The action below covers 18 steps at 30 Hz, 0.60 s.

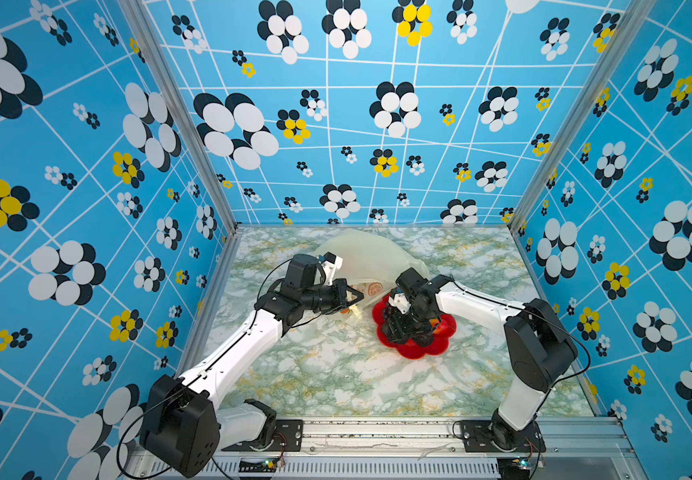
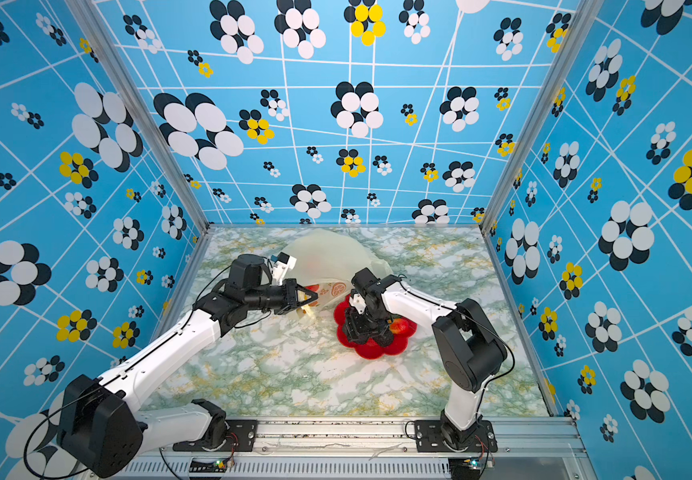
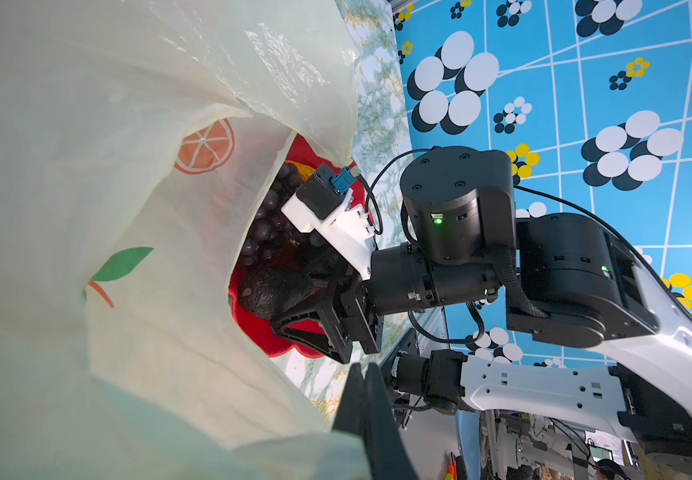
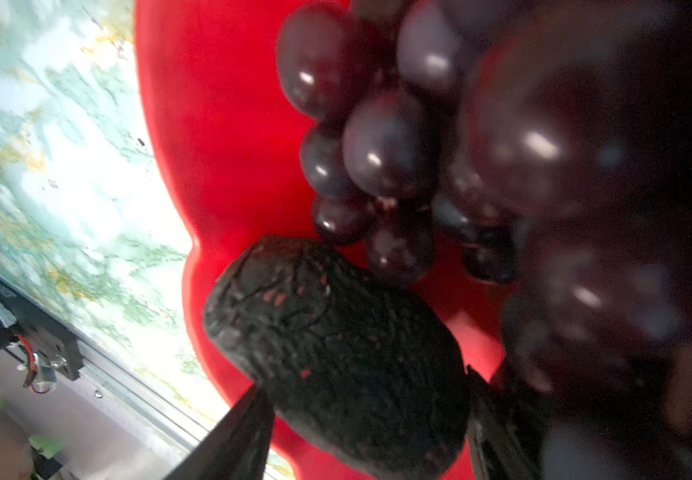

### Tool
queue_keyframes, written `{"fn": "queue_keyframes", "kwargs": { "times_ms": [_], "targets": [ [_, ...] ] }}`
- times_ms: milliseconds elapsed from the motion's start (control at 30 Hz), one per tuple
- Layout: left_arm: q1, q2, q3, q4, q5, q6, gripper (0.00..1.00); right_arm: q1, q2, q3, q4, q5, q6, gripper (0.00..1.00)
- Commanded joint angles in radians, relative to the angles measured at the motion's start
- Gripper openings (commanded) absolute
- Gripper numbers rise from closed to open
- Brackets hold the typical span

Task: Place the fruits into the plastic bag
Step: 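Lower the right gripper onto the dark bumpy avocado and grasp it, then lift the dark avocado with the right gripper and carry it toward the bag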

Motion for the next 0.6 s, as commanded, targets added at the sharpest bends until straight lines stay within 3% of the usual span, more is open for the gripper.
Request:
{"fn": "queue_keyframes", "kwargs": {
  "times_ms": [0, 200, 300, 433, 567],
  "targets": [
    [-0.004, 0.011, 0.036, -0.008, 0.003, 0.019, 0.00, 0.007, 0.020, 0.027, 0.014, 0.028, -0.005, 0.63],
    [-0.004, 0.017, 0.054, -0.022, 0.000, 0.025, 0.00, 0.007, -0.030, 0.021, -0.008, 0.045, -0.012, 0.47],
    [-0.004, 0.024, 0.057, -0.018, 0.000, 0.024, 0.00, 0.007, -0.069, 0.010, -0.018, 0.051, -0.014, 0.43],
    [-0.005, 0.034, 0.062, -0.016, 0.003, 0.024, 0.00, 0.008, -0.114, -0.006, -0.029, 0.053, -0.010, 0.43],
    [-0.006, 0.037, 0.060, -0.016, 0.004, 0.025, 0.00, 0.007, -0.122, -0.007, -0.023, 0.055, -0.016, 0.55]
  ]
}}
